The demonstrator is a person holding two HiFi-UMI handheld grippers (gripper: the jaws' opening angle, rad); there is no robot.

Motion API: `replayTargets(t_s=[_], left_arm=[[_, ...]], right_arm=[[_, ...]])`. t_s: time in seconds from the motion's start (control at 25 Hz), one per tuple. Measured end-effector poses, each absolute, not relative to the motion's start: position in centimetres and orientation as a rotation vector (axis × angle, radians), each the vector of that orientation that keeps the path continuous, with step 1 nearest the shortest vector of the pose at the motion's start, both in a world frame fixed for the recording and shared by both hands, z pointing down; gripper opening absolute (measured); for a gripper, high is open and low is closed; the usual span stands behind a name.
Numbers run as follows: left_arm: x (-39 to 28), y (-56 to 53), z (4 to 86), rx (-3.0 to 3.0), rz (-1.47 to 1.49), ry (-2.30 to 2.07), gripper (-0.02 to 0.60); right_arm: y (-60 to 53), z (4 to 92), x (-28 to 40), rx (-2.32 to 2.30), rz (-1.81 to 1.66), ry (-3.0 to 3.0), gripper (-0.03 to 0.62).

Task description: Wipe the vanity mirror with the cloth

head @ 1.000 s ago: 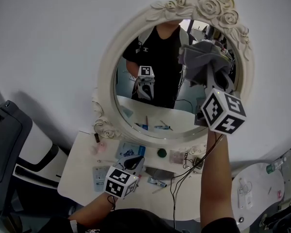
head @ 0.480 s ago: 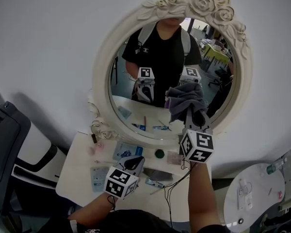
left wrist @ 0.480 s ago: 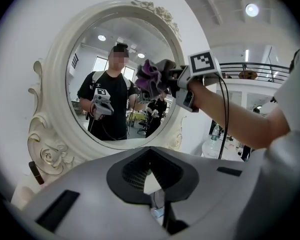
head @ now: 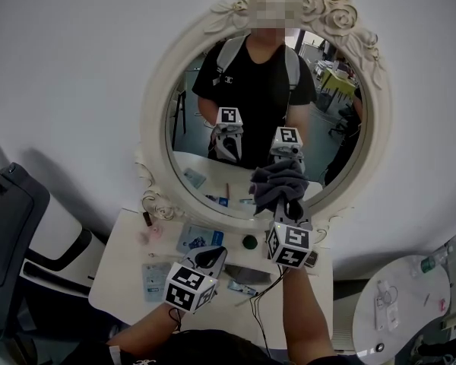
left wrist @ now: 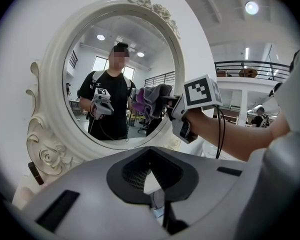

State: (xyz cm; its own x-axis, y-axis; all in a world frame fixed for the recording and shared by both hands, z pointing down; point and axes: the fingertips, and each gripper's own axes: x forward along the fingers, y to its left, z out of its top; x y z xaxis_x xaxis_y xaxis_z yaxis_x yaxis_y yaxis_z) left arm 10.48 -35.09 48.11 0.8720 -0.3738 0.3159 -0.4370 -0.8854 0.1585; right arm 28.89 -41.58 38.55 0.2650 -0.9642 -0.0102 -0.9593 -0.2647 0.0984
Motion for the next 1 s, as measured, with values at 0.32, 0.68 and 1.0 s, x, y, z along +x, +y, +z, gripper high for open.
replayTargets(t_s=[0.32, 0.68, 1.0], left_arm=[[10.1, -35.2, 48.0, 2.818, 0.402, -0.638, -0.001], [9.7, -35.1, 47.7, 2.823, 0.392, -0.637, 0.000], [8.5, -34.9, 48.1, 2.807, 0.382, -0.637, -0.002]], right_arm=[[-41.6, 42.9, 29.1, 2.402, 0.031, -1.826, 0.041], [-41.5, 47.6, 29.4, 2.380, 0.321, -1.820, 0.043], [-40.5, 49.5, 28.0, 2.304, 0.387, -1.821, 0.041]])
